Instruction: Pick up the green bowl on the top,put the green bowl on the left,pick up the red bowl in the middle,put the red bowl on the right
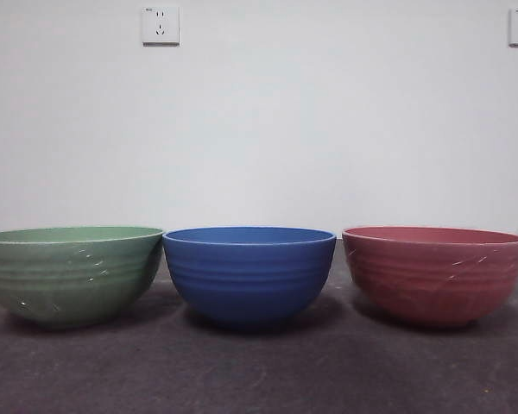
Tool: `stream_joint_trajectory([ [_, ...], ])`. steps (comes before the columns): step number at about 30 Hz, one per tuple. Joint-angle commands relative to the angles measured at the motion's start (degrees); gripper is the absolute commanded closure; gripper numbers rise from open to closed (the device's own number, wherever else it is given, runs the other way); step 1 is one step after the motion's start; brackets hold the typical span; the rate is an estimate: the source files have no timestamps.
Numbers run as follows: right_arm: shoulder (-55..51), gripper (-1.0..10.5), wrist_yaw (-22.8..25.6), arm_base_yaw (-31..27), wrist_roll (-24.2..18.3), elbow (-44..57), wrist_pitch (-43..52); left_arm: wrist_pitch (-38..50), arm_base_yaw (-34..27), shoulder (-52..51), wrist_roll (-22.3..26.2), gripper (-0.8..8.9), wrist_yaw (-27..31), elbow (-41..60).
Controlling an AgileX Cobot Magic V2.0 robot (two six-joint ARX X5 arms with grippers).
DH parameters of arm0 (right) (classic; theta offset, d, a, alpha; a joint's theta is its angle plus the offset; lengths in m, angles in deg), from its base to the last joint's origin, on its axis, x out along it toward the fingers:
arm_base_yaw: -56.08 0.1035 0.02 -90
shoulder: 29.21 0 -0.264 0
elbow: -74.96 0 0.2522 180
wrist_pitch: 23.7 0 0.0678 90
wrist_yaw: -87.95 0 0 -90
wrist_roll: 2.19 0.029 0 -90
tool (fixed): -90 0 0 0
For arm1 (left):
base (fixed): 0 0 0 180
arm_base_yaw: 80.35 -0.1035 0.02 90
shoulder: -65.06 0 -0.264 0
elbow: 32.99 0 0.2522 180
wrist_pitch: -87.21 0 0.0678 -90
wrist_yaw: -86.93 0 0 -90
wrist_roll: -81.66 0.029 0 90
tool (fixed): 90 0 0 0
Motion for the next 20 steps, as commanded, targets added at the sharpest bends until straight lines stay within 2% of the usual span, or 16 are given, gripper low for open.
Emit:
stream_joint_trajectory([
  [1,0.0,9.4,0.2,0.07,0.7,0.15,0.17,-0.09,-0.15,-0.15,-0.63,8.17,0.0,0.76],
  [13,0.0,9.4,0.2,0.09,0.7,0.15,-1.01,-0.09,-0.15,-0.15,-0.63,8.17,0.0,0.76],
  [18,-4.96,9.4,1.81,-0.11,-5.7,2.05,-3.04,-0.07,-0.15,-0.15,-0.63,8.17,0.0,0.76],
  [20,-8.83,9.4,0.17,-1.18,-8.96,5.97,-0.17,-0.09,-0.15,-0.13,-0.63,8.17,0.02,0.76],
])
